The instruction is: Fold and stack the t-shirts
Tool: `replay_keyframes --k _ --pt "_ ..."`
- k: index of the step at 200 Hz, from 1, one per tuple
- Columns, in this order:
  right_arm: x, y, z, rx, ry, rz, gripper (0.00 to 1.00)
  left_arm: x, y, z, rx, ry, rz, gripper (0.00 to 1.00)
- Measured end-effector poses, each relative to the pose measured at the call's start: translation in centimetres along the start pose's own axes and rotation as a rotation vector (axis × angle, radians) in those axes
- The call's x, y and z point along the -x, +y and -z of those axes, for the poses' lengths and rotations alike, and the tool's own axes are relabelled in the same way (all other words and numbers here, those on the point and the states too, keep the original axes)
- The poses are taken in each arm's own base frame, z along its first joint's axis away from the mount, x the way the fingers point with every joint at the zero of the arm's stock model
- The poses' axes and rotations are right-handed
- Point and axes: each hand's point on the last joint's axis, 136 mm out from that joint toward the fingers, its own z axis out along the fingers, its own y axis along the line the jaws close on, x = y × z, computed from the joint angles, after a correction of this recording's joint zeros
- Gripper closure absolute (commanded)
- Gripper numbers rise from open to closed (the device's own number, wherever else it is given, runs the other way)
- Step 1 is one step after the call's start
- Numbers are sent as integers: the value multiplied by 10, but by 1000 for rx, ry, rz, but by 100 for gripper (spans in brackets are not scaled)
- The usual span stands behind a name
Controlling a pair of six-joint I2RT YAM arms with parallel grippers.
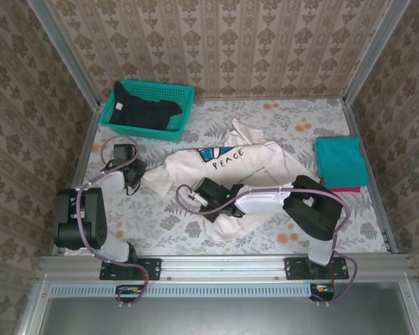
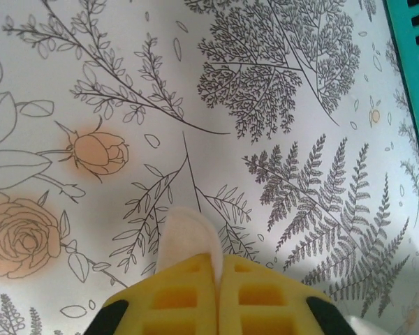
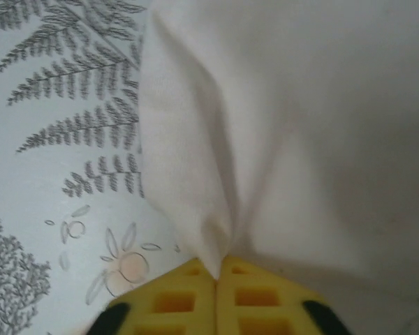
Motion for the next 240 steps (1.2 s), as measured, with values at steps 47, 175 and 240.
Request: replay_keyframes --k 47,175,240 --pt "11 -114 69 -206 -148 -212 100 29 -43 37 -128 -95 -41 100" --pt "-74 -173 192 -369 -279 -613 100 -71 -38 164 -335 21 -253 14" --pt "-117 -173 154 -375 -112 -768 99 -63 0 141 -190 21 -310 3"
